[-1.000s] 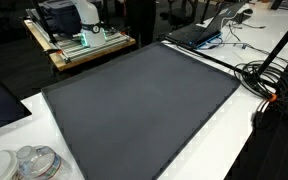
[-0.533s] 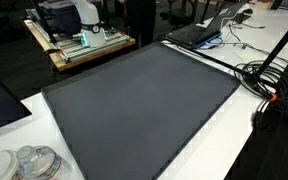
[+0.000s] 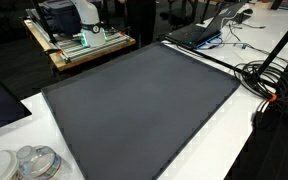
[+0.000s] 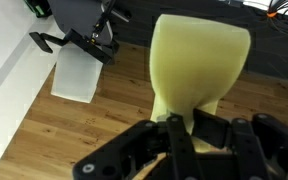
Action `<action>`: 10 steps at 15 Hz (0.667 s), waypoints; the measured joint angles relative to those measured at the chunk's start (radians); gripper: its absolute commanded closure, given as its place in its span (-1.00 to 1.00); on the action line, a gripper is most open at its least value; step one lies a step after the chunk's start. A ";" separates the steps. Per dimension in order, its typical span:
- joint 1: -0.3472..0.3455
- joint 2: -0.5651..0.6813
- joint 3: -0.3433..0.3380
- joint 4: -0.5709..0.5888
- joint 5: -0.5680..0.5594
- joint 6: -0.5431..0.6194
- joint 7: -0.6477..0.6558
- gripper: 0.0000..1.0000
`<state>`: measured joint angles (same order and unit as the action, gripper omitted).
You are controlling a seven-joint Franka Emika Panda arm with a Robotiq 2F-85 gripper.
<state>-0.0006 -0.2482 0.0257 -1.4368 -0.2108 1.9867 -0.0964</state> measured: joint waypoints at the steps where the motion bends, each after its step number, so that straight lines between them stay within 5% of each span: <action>1: -0.001 0.006 0.000 0.013 0.000 -0.001 0.005 0.60; 2: -0.001 0.012 0.000 0.026 0.000 -0.002 0.008 0.33; 10: -0.001 0.049 0.005 0.080 -0.007 -0.035 0.026 -0.79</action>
<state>-0.0020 -0.1990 0.0308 -1.3569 -0.2174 1.9520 -0.0703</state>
